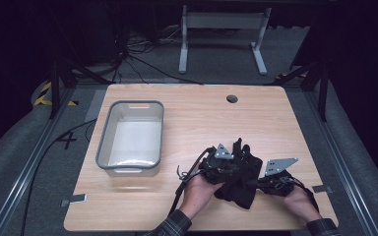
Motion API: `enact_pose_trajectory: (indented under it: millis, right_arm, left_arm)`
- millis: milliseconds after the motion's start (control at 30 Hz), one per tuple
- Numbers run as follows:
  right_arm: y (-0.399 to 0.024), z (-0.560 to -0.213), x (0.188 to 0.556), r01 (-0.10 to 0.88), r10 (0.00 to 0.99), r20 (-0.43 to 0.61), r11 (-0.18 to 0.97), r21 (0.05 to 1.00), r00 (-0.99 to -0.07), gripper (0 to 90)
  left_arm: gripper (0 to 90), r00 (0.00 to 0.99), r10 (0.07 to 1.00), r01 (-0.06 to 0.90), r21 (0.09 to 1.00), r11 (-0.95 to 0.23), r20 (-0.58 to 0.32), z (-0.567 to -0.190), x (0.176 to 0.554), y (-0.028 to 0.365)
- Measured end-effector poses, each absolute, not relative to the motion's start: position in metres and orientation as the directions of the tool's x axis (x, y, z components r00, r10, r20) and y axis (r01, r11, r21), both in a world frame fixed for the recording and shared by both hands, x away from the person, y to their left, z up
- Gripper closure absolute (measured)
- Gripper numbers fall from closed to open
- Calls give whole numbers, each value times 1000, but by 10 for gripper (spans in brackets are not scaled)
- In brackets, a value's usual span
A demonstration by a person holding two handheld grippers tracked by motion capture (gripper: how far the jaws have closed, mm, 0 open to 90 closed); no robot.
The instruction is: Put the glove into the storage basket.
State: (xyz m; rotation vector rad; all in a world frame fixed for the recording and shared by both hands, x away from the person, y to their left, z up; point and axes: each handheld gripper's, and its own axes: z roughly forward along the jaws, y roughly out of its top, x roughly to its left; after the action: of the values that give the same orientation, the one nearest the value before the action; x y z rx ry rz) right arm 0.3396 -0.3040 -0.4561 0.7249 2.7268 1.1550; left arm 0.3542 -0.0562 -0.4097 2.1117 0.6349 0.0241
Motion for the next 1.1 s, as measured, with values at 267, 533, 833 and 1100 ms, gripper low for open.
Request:
enact_pose_trajectory:
  millis: [267, 533, 833, 1100]
  right_arm:
    - [-332, -448, 336, 419, 521, 95, 550, 723, -848, 900]
    - [-350, -444, 331, 437, 555, 95, 525, 730, -827, 900]
    - [-344, -440, 327, 418, 543, 92, 515, 749, -835, 900]
    - [-321, -439, 335, 385, 506, 81, 533, 753, -859, 900]
  left_arm:
    - [756, 881, 414, 417, 789, -452, -229, -406, 352, -67]
    - [851, 896, 393, 384, 803, -457, -205, -397, 350, -67]
    - [892, 882, 426, 418, 754, -507, -203, -424, 359, -57]
    - [892, 889, 410, 423, 713, -559, -205, -441, 349, -64]
